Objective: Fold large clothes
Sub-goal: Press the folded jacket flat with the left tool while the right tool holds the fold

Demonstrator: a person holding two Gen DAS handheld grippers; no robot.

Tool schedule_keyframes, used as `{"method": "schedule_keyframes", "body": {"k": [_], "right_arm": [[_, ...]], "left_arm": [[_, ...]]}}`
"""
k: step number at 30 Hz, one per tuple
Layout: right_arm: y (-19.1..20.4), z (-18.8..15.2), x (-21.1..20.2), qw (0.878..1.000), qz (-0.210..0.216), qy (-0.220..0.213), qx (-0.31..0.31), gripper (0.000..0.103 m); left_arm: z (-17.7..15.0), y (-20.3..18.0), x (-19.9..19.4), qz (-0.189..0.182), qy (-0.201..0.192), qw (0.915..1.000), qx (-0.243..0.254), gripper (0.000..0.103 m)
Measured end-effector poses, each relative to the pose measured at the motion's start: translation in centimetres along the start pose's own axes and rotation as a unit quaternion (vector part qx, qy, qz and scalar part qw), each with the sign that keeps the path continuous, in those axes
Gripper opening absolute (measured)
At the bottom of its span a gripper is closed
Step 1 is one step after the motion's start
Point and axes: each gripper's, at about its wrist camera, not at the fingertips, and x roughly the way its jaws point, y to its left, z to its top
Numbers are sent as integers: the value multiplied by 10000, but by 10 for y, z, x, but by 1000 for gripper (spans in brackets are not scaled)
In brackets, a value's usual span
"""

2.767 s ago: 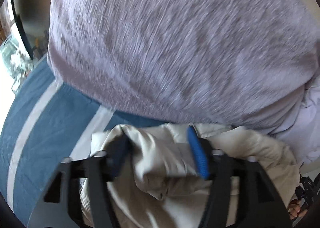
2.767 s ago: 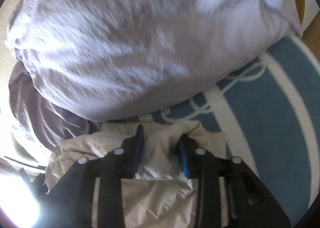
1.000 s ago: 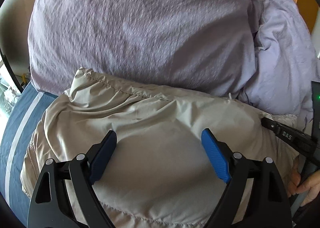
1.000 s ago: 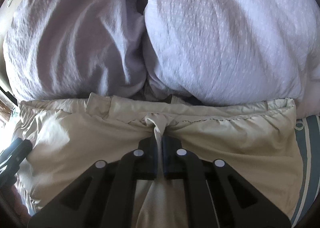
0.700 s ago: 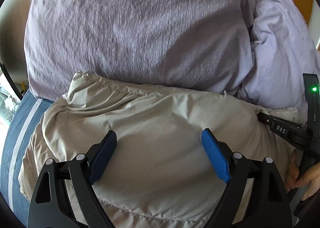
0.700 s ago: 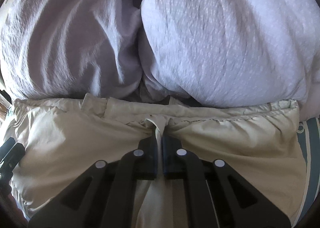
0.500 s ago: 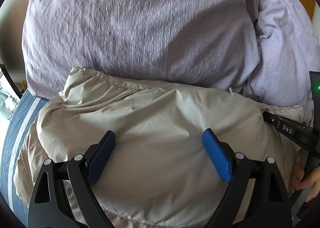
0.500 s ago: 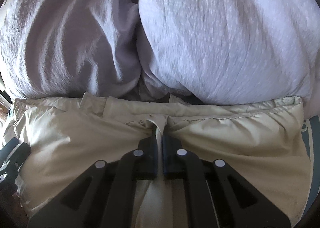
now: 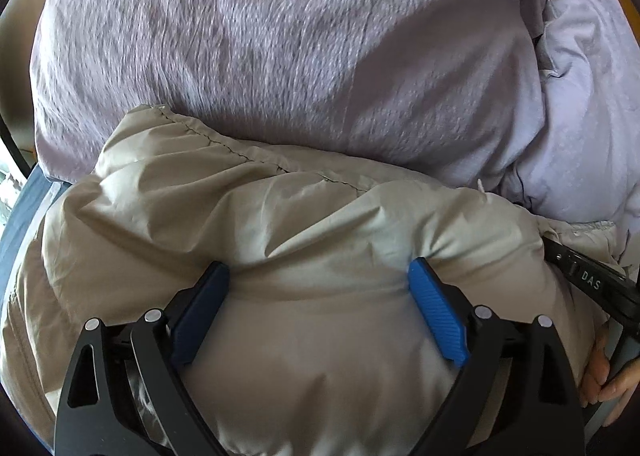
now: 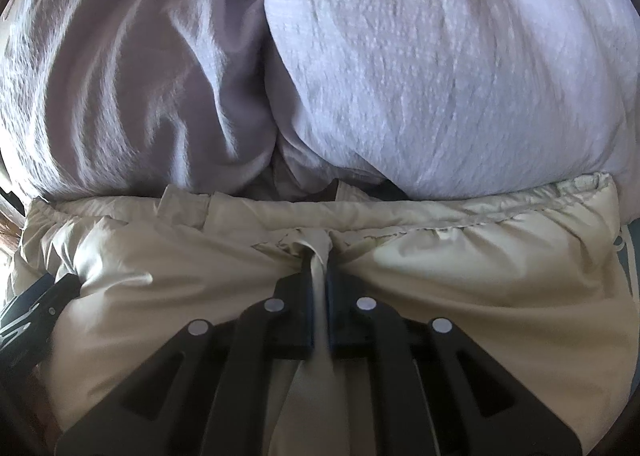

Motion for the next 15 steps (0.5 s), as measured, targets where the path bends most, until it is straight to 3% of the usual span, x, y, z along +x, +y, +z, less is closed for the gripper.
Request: {"method": "schedule_keyframes", "body": {"k": [15], "right_arm": [[-14,-26,5,9998,54,-133,128,11]], "left_arm": [[5,-8,35,93,96,9999,15,97]]}}
